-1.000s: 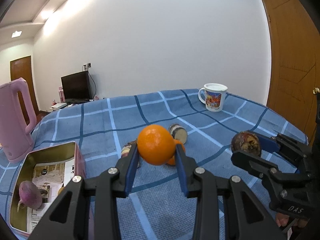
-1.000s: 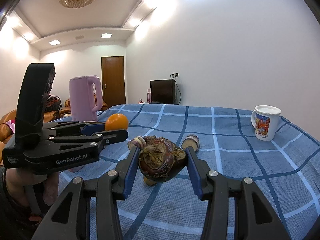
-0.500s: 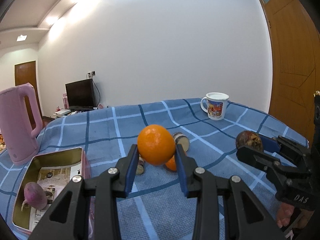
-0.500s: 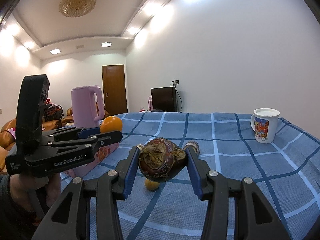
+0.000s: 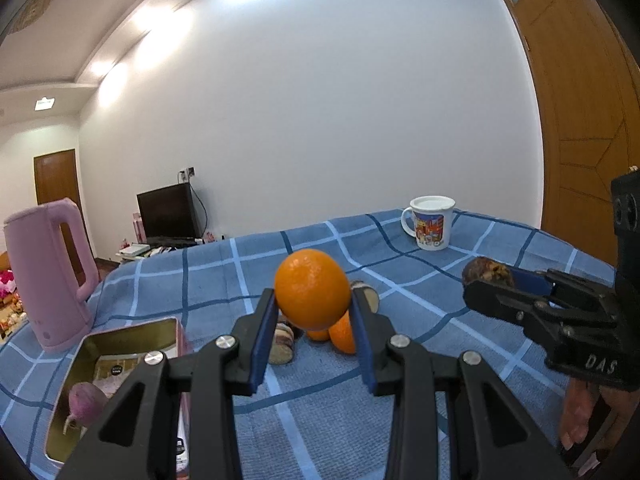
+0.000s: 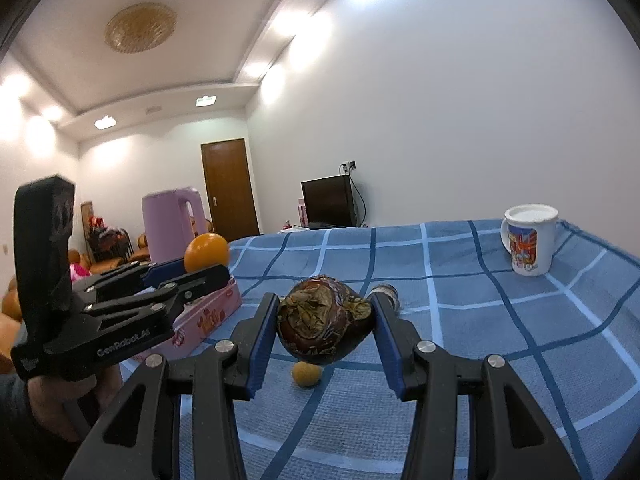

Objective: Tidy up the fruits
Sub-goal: 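Lift the orange with the left gripper while the right gripper lifts the mangosteen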

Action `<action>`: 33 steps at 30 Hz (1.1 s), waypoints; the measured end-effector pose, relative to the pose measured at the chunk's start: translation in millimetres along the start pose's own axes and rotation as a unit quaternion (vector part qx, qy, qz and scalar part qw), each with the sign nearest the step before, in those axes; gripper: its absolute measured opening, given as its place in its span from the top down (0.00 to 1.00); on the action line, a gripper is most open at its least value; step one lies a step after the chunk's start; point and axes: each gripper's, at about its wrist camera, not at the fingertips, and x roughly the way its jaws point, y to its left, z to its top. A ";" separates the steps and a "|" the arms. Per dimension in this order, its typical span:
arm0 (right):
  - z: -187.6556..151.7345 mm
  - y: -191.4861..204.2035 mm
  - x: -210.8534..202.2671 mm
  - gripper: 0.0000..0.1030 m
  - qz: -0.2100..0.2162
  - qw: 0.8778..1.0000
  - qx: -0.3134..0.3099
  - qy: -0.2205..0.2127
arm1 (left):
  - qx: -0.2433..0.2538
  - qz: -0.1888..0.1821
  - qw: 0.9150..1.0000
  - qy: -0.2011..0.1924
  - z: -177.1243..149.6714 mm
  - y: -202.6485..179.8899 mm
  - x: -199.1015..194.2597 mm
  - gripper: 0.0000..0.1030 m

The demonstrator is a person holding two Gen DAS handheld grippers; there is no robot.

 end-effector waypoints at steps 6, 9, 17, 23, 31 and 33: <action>7.1 6.6 -0.2 0.53 0.002 1.000 -0.008 0.003 | 0.005 0.000 1.000 0.002 1.4 -0.8 -3.5 0.63; 10.8 11.5 1.2 0.53 0.008 1.000 -0.013 0.004 | 0.006 0.001 1.000 0.003 1.8 -0.1 -4.9 0.63; 19.8 23.4 7.4 0.53 0.019 0.999 -0.031 0.007 | 0.000 0.011 1.000 0.007 2.7 9.9 -7.0 0.63; 25.4 32.2 14.7 0.53 0.027 0.999 -0.041 0.013 | -0.009 0.019 1.000 0.014 1.4 20.4 -6.0 0.63; 35.5 49.1 23.7 0.53 0.040 0.997 -0.058 0.015 | -0.016 0.030 0.999 0.020 0.2 31.1 -5.8 0.63; 38.4 53.3 26.2 0.53 0.043 0.997 -0.062 0.015 | -0.017 0.032 0.999 0.022 -0.2 33.6 -5.3 0.63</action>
